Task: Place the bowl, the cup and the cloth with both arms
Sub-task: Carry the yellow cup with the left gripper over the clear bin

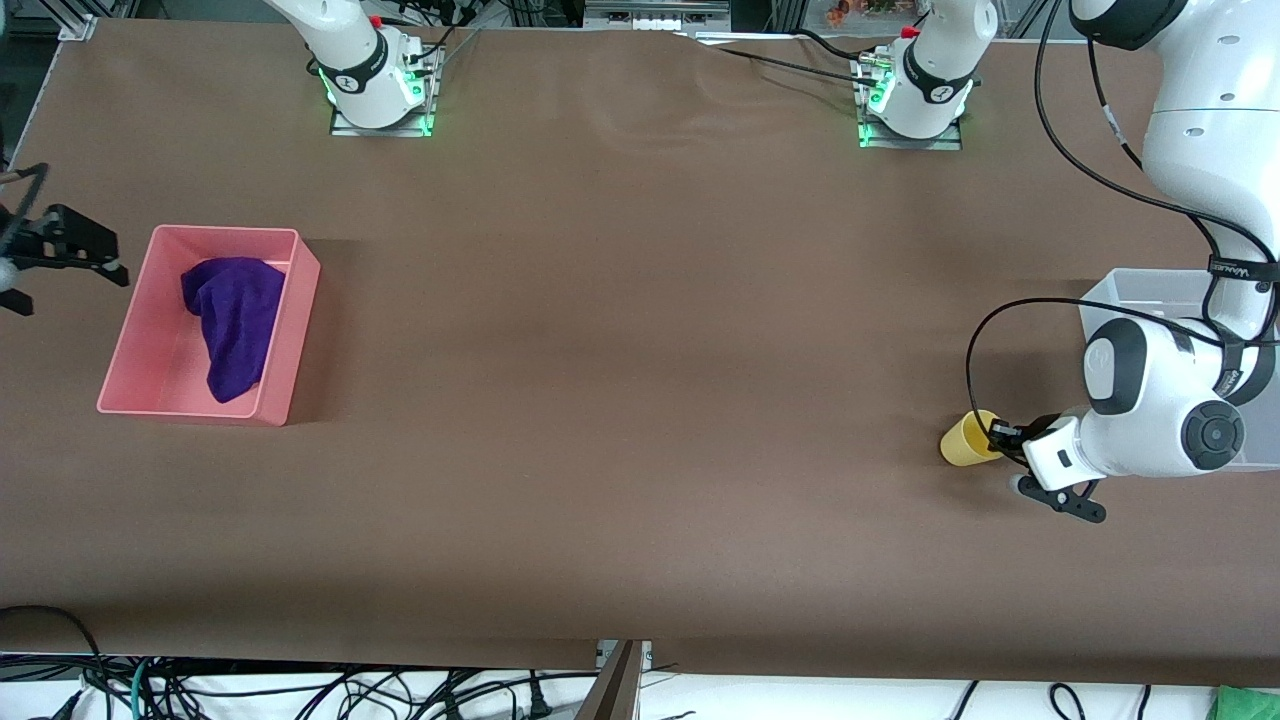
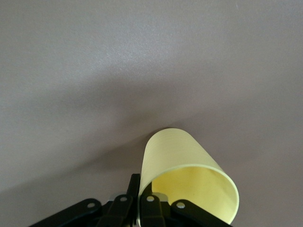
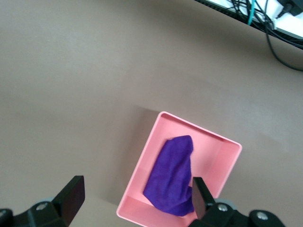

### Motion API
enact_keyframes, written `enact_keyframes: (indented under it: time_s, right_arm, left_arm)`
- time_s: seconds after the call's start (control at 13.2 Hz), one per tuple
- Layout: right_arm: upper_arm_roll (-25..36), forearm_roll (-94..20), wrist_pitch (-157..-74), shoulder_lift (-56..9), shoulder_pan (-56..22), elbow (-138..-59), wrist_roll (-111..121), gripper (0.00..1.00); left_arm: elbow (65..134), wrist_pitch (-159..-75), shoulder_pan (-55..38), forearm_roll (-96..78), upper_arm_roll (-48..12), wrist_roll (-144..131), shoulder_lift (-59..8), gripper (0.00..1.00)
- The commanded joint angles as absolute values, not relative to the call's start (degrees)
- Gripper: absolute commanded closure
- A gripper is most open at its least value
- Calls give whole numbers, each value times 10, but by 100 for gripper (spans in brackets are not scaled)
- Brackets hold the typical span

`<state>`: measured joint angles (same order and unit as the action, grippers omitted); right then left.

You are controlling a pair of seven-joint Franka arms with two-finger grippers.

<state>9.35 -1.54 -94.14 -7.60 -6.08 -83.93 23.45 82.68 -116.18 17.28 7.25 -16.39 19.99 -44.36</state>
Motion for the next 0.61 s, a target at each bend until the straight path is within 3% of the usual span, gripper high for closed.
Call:
enact_keyframes:
  time_s: [0.0,0.3,0.53]
  right_arm:
    - [63,-20,-912,-69,-55,-842,121,0]
    - [43,-12,-875,-69,-54,-841,34,0]
    - [47,-7,-874,-74,-55,-839,38,0]
  left_arm:
    - [819,-1089,171,70,-158,199,-402,100]
    - [818,-924,179,128,-152,259,-296,100]
    - [820,-909,228,205,-152,377,-273,100]
